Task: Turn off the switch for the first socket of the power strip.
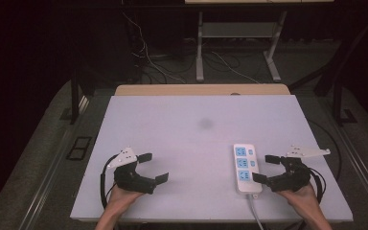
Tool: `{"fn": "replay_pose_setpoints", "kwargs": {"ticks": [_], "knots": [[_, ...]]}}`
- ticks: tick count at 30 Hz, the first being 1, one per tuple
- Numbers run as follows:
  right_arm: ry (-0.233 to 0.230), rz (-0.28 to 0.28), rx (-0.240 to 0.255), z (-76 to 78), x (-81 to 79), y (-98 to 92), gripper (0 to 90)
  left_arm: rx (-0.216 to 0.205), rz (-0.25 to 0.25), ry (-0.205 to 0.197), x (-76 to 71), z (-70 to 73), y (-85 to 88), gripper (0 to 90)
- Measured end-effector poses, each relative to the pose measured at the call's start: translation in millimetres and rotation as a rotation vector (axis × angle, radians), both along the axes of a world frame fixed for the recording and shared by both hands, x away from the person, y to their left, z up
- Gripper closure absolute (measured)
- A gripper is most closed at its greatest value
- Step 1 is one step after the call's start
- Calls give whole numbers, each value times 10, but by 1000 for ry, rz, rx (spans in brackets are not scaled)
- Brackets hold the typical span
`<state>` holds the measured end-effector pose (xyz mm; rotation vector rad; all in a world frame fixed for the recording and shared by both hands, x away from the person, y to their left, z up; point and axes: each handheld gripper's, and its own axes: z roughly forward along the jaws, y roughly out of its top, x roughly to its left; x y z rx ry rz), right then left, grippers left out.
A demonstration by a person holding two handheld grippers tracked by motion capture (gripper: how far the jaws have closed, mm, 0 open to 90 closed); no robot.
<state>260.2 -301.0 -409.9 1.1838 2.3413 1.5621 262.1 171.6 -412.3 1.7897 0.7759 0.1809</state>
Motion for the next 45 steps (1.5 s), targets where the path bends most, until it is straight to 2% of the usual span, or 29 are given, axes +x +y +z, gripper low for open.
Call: {"fn": "replay_pose_setpoints", "kwargs": {"ticks": [29,45], "knots": [[15,-9,1,23,-24,-31,3,-3,6,15,9,-37,23,0],[31,10,-27,88,4,11,4,-14,17,24,7,-60,33,0]]}}
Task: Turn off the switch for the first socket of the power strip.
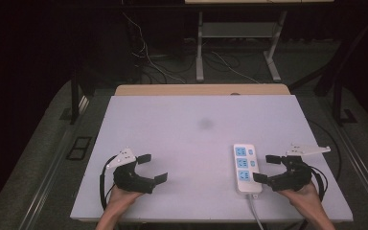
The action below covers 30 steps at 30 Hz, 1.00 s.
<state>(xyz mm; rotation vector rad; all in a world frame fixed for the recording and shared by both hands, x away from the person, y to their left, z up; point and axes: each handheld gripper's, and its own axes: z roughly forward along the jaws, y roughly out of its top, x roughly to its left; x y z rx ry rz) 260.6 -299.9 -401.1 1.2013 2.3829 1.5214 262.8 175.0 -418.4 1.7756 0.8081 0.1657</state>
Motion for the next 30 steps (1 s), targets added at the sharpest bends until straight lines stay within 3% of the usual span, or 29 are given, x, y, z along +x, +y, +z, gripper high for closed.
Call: {"fn": "replay_pose_setpoints", "kwargs": {"ticks": [17,30], "knots": [[22,55,-56,65,105,93,5,-5,0,4,4,-8,9,0],[45,124,-154,123,230,189,4,-10,4,6,6,-14,15,0]]}}
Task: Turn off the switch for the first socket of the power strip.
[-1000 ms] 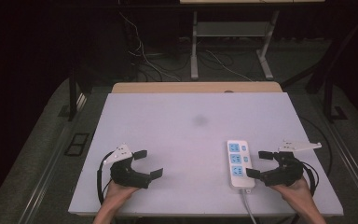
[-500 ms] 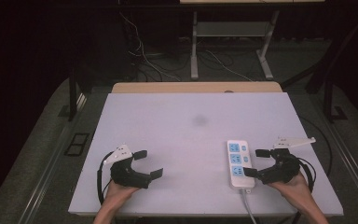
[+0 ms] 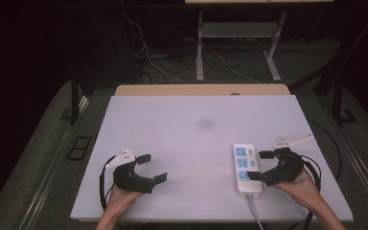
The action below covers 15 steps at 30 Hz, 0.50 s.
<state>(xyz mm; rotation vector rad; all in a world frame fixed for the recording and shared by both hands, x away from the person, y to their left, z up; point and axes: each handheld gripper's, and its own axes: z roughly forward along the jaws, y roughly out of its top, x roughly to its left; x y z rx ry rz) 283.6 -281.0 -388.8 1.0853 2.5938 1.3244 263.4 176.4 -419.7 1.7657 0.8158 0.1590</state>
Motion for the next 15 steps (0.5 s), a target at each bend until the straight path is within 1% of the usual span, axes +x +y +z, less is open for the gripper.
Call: {"fn": "replay_pose_setpoints", "kwargs": {"ticks": [4,11,15], "knots": [[7,26,-39,13,35,20,4,-16,-2,1,3,-2,2,0],[24,54,-73,36,86,34,4,-11,-7,5,4,-9,-8,0],[31,75,-117,31,105,63,4,-9,-8,5,4,-11,-8,0]]}}
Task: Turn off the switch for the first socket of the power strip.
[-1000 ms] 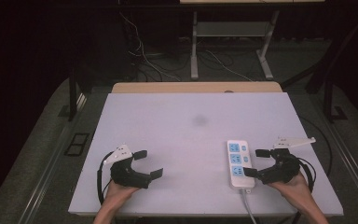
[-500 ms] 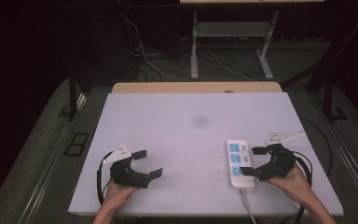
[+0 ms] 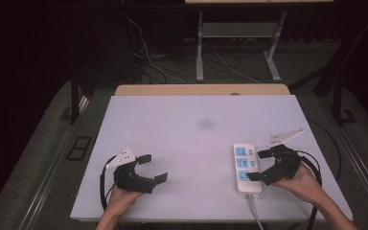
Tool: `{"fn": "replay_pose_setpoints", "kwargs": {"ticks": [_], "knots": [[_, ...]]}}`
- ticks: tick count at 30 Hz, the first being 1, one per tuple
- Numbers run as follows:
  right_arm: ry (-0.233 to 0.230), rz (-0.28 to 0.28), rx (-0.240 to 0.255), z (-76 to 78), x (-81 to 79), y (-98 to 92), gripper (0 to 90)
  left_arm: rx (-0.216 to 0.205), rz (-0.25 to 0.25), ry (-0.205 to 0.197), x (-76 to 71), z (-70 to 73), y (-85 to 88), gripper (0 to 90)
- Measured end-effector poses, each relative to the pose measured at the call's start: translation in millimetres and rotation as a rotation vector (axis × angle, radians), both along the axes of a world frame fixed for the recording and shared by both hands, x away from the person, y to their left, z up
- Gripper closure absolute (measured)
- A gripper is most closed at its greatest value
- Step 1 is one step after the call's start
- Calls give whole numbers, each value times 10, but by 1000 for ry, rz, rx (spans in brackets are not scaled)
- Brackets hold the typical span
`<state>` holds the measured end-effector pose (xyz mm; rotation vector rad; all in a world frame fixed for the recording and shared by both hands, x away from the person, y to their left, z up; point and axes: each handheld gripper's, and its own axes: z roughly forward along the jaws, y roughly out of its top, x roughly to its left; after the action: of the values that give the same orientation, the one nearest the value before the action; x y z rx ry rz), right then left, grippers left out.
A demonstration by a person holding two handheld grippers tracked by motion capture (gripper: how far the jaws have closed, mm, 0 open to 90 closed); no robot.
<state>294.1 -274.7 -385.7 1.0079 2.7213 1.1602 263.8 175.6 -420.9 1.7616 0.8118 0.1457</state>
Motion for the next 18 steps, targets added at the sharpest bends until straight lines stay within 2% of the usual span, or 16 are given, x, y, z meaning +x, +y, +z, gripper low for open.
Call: {"fn": "replay_pose_setpoints", "kwargs": {"ticks": [5,7,12,14,18], "knots": [[0,19,-76,-6,23,40,13,2,-1,0,1,-3,-1,0],[9,42,-91,0,25,45,117,2,-1,0,1,-3,1,0],[3,49,-128,19,40,29,163,4,4,1,2,-8,1,0],[6,56,-134,29,43,15,239,3,3,1,2,-9,0,0],[11,60,-136,45,55,-20,337,5,2,2,5,-12,-4,0]]}}
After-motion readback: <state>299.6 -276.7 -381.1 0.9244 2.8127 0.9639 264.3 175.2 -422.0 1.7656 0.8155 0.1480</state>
